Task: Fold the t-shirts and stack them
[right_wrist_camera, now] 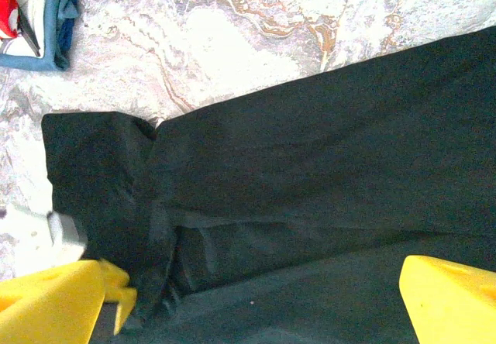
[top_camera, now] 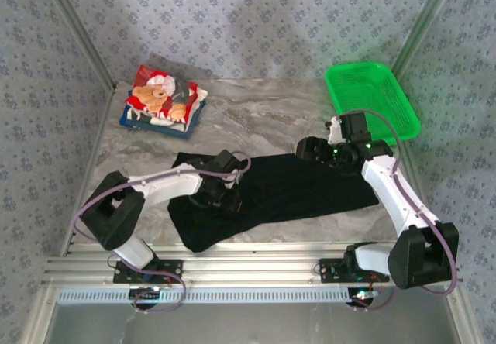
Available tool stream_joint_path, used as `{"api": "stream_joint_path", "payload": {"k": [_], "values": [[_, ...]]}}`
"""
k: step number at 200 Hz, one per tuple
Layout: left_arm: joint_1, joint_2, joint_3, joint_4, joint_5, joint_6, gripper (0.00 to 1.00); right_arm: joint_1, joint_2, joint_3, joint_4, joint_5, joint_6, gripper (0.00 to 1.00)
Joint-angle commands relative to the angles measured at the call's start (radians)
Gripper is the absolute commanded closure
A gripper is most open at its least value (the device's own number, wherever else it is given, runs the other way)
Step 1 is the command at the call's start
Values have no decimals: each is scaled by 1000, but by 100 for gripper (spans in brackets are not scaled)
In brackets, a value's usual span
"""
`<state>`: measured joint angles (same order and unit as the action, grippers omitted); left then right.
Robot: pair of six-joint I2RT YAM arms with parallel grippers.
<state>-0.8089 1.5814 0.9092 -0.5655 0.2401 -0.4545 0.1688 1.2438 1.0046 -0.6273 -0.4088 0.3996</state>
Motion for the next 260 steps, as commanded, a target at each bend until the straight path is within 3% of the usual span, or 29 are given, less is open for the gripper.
{"api": "stream_joint_path", "payload": {"k": [1, 31, 64, 79, 105, 128, 176, 234, 260], "values": [[-39, -67, -57, 8, 76, -76, 71, 6, -1, 0, 3, -11, 13, 0], [-81, -171, -72, 87, 175, -135, 69, 11, 18, 7, 7, -10, 20, 0], [-77, -232, -43, 95, 171, -165, 67, 28, 37, 17, 18, -6, 28, 0], [-44, -249, -26, 72, 108, -187, 64, 43, 47, 20, 21, -1, 31, 0], [41, -236, -3, -64, -157, -252, 64, 69, 58, 22, 23, 8, 35, 0], [89, -187, -28, -2, -202, -243, 68, 82, 58, 17, 22, 10, 37, 0], [12, -76, -77, 91, -139, -191, 76, 84, 31, 9, 11, 17, 29, 0], [-95, -139, -200, 89, -39, -248, 81, 82, 44, 4, -37, 35, 27, 0], [-50, -237, -171, -27, -135, -287, 78, 79, 107, 22, -91, 88, 25, 0]]}}
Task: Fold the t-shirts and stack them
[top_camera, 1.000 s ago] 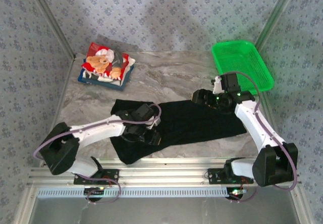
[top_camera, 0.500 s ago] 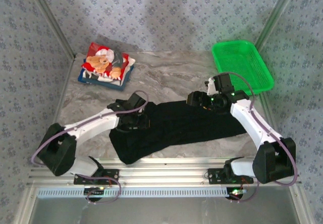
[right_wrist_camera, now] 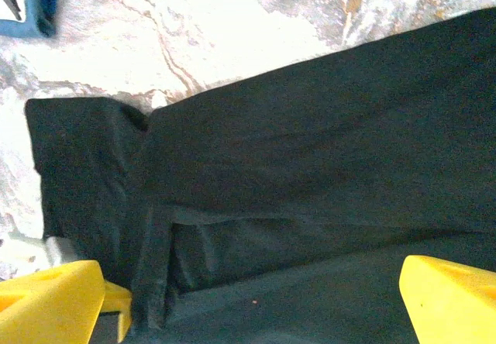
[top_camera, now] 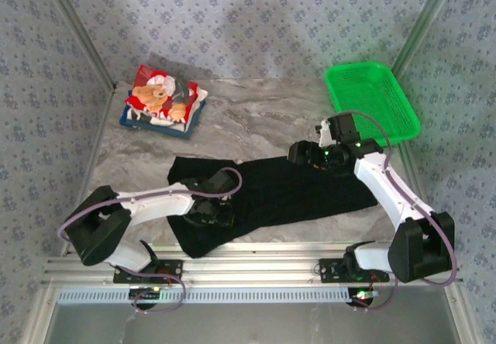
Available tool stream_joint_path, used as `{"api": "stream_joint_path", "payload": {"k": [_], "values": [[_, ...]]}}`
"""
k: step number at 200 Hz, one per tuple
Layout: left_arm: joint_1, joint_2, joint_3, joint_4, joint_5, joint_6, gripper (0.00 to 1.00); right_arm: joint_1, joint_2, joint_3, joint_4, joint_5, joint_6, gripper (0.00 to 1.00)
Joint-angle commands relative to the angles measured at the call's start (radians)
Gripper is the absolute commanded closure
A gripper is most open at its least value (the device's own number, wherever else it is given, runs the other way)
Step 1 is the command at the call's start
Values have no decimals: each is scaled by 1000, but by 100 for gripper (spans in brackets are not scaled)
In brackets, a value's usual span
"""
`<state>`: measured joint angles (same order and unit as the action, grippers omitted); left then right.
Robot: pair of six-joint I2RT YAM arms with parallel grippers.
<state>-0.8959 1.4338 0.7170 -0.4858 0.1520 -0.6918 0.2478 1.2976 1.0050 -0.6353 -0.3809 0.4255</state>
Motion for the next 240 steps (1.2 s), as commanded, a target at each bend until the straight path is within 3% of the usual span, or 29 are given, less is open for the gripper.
{"api": "stream_joint_path", "payload": {"k": [1, 38, 83, 119, 177, 240], "values": [[42, -91, 23, -114, -53, -52, 78, 0, 56, 22, -86, 65, -1, 0], [162, -100, 96, -168, -131, -113, 75, -7, 185, -6, -136, 158, 59, 0], [196, 138, 112, -146, -149, -182, 85, -8, 264, -113, -51, 237, 160, 4], [255, 345, 253, -131, -190, -95, 88, -4, 301, -147, -17, 305, 223, 7], [341, 709, 764, -246, -265, 119, 88, 12, 268, -219, -12, 306, 267, 6], [393, 1082, 1415, -396, -191, 232, 87, 111, 236, -267, 14, 199, 419, 6]]}}
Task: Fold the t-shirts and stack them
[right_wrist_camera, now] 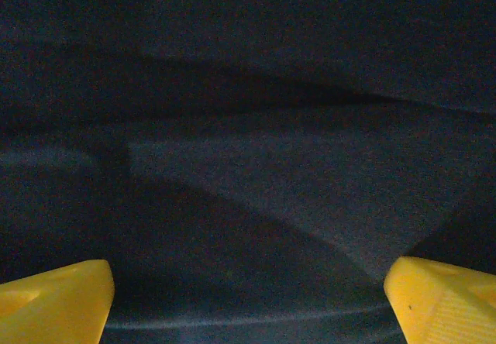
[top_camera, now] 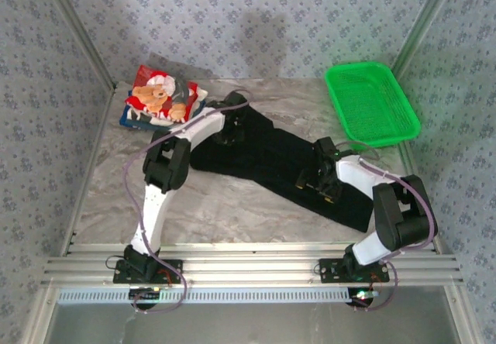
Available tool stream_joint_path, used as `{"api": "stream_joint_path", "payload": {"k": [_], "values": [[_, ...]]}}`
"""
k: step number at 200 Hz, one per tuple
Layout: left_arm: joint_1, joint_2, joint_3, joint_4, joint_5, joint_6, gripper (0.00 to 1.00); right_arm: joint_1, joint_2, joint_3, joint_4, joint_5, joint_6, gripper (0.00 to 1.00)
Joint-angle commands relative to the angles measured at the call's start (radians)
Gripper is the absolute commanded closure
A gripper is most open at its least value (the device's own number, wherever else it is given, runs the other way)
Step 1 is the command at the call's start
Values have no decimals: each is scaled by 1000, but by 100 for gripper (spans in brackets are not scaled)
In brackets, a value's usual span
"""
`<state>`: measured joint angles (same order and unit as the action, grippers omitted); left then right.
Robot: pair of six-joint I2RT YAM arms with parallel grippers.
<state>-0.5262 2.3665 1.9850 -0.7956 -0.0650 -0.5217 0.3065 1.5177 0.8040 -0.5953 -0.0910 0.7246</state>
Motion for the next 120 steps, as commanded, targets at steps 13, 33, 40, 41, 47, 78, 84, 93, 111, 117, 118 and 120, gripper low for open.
{"api": "stream_joint_path", "payload": {"k": [13, 33, 40, 41, 47, 78, 84, 93, 111, 117, 118, 120], "values": [[29, 229, 282, -118, 64, 60, 86, 101, -2, -82, 4, -123, 202, 6], [30, 355, 505, -164, 116, 53, 86, 185, -25, -110, 72, -143, 345, 5], [32, 397, 581, -169, 145, 46, 85, 212, -34, -124, 101, -147, 393, 5], [32, 405, 592, -169, 149, 45, 85, 215, -36, -127, 105, -149, 401, 5], [33, 441, 656, -173, 167, 34, 85, 237, -41, -139, 128, -150, 444, 5], [46, 547, 803, -59, 285, -48, 83, 334, -49, -179, 232, -134, 618, 4], [48, 553, 801, -21, 309, -71, 83, 349, -42, -179, 249, -131, 643, 4], [51, 565, 802, 43, 347, -107, 83, 370, -25, -172, 275, -129, 676, 4], [58, 585, 806, 161, 390, -169, 83, 415, 28, -139, 338, -133, 735, 3], [58, 592, 810, 195, 399, -187, 82, 433, 52, -120, 355, -136, 750, 3], [58, 592, 812, 201, 400, -190, 82, 436, 57, -116, 357, -136, 754, 3], [58, 596, 815, 211, 402, -195, 82, 441, 65, -108, 361, -135, 758, 3]]}}
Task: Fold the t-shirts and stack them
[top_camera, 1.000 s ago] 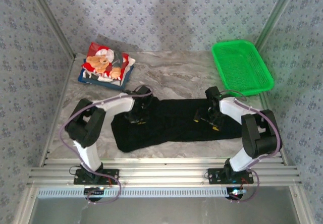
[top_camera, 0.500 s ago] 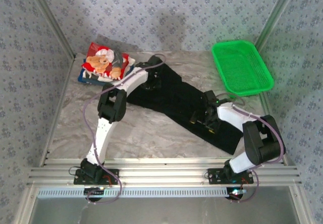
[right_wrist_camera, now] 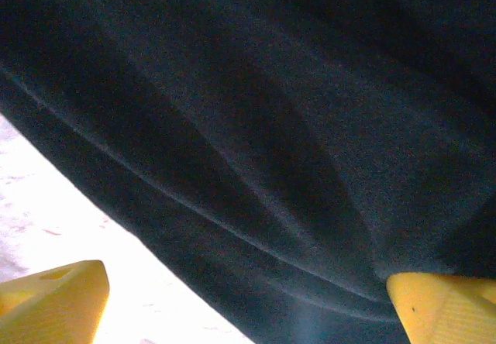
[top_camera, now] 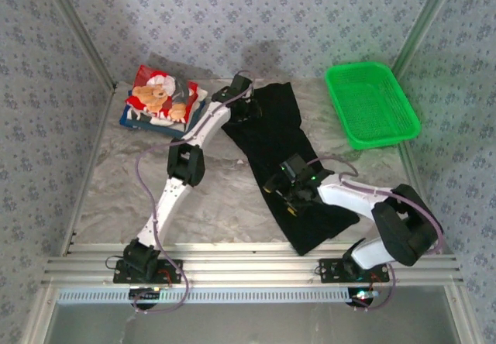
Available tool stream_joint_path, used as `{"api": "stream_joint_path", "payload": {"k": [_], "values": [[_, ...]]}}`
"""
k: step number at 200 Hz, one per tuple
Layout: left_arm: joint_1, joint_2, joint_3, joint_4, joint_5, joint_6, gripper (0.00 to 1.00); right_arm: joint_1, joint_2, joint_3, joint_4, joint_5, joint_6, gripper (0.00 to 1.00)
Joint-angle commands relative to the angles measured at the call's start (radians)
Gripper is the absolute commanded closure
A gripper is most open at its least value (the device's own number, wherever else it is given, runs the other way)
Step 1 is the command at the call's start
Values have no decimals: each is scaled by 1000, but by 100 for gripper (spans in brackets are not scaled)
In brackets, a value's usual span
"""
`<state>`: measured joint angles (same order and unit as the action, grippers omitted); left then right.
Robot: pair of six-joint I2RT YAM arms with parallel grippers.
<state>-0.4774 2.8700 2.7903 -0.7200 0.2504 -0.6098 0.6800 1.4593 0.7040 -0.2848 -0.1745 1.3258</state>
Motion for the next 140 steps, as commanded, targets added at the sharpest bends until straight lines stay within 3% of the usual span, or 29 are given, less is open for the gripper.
{"api": "stream_joint_path", "payload": {"k": [1, 40, 93, 110, 127, 140], "values": [[10, 94, 10, 142, 88, -110, 82, 70, 127, -6, 53, -51, 158, 3], [39, 159, 74, 301, 115, -215, 82, 160, 284, 147, 140, -46, 261, 3], [96, 124, 97, 465, 183, -286, 77, 206, 401, 292, 227, -56, 344, 1], [114, 69, 98, 500, 245, -314, 50, 236, 359, 322, 165, -41, 333, 0], [137, -15, 98, 503, 285, -338, 34, 260, 262, 339, 52, -8, 285, 0], [158, -96, 98, 491, 306, -338, 29, 278, 154, 351, -90, 31, 228, 0]]}}
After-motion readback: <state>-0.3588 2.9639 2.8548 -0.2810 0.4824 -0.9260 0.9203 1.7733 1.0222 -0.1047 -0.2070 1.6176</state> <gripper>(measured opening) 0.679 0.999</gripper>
